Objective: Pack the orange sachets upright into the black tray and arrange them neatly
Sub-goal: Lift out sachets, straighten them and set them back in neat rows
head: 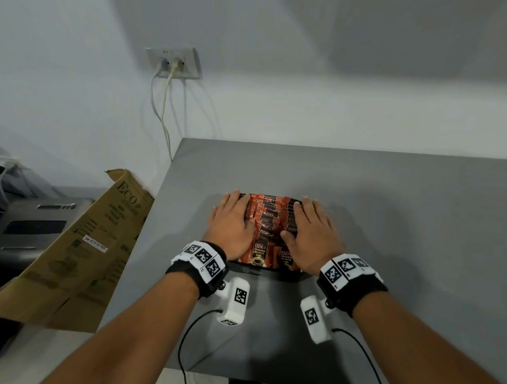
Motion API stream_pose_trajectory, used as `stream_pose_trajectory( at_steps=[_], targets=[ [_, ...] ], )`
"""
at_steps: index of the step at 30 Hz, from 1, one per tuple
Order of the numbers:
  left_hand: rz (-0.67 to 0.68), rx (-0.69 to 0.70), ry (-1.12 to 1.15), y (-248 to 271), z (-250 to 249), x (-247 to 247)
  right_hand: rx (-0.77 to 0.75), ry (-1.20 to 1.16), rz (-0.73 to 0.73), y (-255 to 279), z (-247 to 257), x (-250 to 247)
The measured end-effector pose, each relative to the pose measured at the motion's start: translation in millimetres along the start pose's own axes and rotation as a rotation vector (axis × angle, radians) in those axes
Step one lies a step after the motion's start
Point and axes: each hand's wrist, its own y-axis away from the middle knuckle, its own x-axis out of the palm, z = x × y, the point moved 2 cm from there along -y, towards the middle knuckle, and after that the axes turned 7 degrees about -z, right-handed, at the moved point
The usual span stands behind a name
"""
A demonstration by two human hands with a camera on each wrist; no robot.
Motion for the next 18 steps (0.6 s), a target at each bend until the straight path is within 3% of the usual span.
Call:
stream_pose_trajectory(
  at_steps=[6, 11, 16, 18],
  targets=[
    [0.186, -0.013, -0.113, -4.7, 2.0, 8.1, -0.011, 0.051, 0.061, -7.2, -1.0, 15.6],
    [0.208, -0.014, -0.106, -4.3, 4.5, 11.8, -0.002, 0.043, 0.06, -11.3, -2.6, 19.2],
    [0.127, 0.017, -0.079, -8.7, 2.6, 11.8, 0.002, 0.037, 0.053, -13.0, -1.7, 23.4],
    [0.167, 0.018, -0.103, -9.2, 2.4, 13.9, 0.007, 0.05, 0.062, -13.5, -2.5, 27.2]
  ],
)
